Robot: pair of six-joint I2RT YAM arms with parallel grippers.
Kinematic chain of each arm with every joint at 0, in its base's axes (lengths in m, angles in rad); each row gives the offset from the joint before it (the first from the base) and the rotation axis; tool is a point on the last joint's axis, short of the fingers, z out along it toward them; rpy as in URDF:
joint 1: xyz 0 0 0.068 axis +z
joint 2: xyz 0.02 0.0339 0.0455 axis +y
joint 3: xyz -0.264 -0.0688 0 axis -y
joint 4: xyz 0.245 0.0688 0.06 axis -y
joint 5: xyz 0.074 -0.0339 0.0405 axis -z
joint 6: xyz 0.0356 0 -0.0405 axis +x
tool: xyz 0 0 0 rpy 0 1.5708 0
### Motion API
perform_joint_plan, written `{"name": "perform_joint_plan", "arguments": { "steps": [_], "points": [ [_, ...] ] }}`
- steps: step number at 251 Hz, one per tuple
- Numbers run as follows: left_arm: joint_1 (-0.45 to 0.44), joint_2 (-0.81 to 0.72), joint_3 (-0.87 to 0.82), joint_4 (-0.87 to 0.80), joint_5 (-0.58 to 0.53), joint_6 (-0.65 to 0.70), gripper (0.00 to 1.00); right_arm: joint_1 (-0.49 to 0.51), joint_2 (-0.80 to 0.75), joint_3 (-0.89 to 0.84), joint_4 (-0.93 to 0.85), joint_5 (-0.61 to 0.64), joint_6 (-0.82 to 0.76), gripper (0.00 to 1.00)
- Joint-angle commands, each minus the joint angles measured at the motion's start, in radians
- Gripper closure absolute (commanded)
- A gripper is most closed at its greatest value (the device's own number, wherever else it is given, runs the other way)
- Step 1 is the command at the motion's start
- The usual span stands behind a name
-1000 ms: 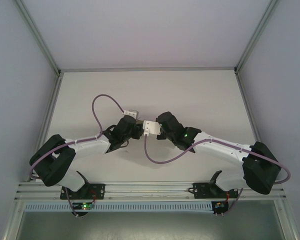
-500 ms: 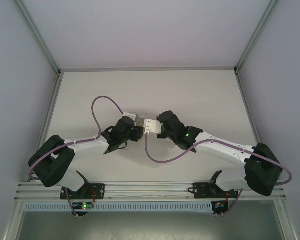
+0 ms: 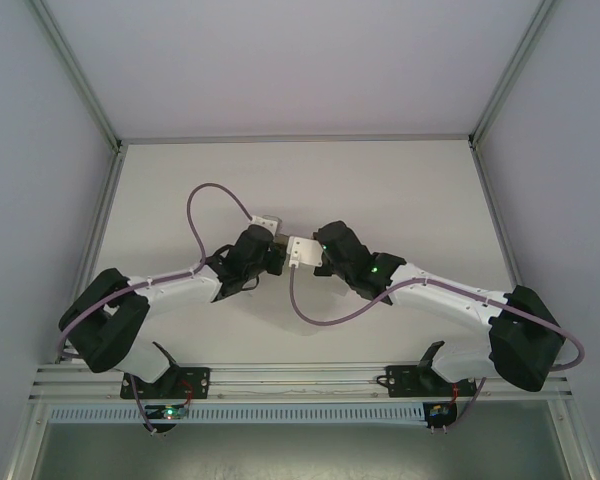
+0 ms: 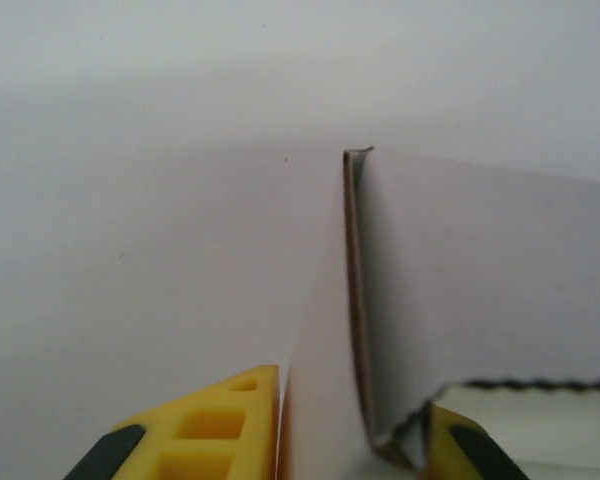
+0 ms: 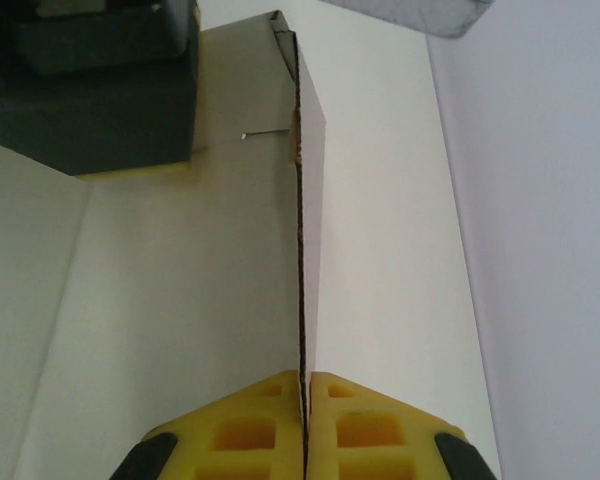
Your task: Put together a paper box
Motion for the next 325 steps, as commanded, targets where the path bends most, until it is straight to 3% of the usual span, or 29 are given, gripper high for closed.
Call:
{"name": "perform_joint_plan", "arguments": {
  "steps": [1,14,40,100,118,138,150,161,177,190,214,241,262,296,325],
  "points": [
    [0.011,0.059,0.021,-0.099,-0.189,-0.002,0.91,0.004,-0.02,0.028,-0.015,-0.003,0.017,1.0],
    [0.003,0.07,0.034,-0.144,-0.292,-0.028,1.0,0.005,-0.021,0.032,-0.023,0.008,0.024,1.0],
    [-0.009,0.096,0.082,-0.293,-0.521,-0.106,1.0,0.004,-0.017,0.04,-0.037,0.035,0.033,1.0],
    [-0.018,0.104,0.102,-0.444,-0.704,-0.217,1.0,-0.007,-0.01,0.053,-0.056,0.061,0.069,1.0],
    [-0.034,0.093,0.083,-0.388,-0.66,-0.159,1.0,-0.012,0.0,0.06,-0.057,0.041,0.087,1.0],
    [-0.036,0.044,0.017,-0.217,-0.457,-0.071,1.0,-0.017,0.009,0.068,-0.048,0.005,0.131,0.99],
    [-0.036,0.008,-0.019,-0.135,-0.357,-0.061,1.0,-0.017,0.007,0.059,-0.023,-0.036,0.149,0.82],
    [-0.036,-0.022,-0.033,-0.103,-0.301,-0.063,1.0,-0.015,-0.001,0.053,-0.002,-0.085,0.17,0.74],
    [-0.036,-0.059,-0.054,-0.072,-0.274,-0.092,1.0,-0.008,-0.031,0.026,0.076,-0.127,0.209,0.51],
    [-0.036,-0.072,-0.065,-0.069,-0.274,-0.137,1.0,-0.003,-0.075,-0.008,0.147,-0.155,0.232,0.38],
    [-0.041,-0.078,-0.084,-0.074,-0.273,-0.16,1.0,-0.004,-0.189,-0.059,0.255,-0.152,0.31,0.03],
    [-0.06,-0.091,-0.095,-0.102,-0.286,-0.14,1.0,-0.019,-0.308,-0.071,0.282,-0.036,0.444,0.02],
    [-0.068,-0.118,-0.113,-0.109,-0.303,-0.142,1.0,-0.056,-0.356,-0.037,0.173,0.067,0.556,0.02],
    [-0.069,-0.164,-0.143,-0.095,-0.284,-0.137,1.0,-0.121,-0.337,0.029,-0.093,0.106,0.653,0.02],
    [-0.07,-0.208,-0.163,-0.1,-0.283,-0.135,1.0,-0.142,-0.284,0.043,-0.195,0.11,0.681,0.02]
  ]
}}
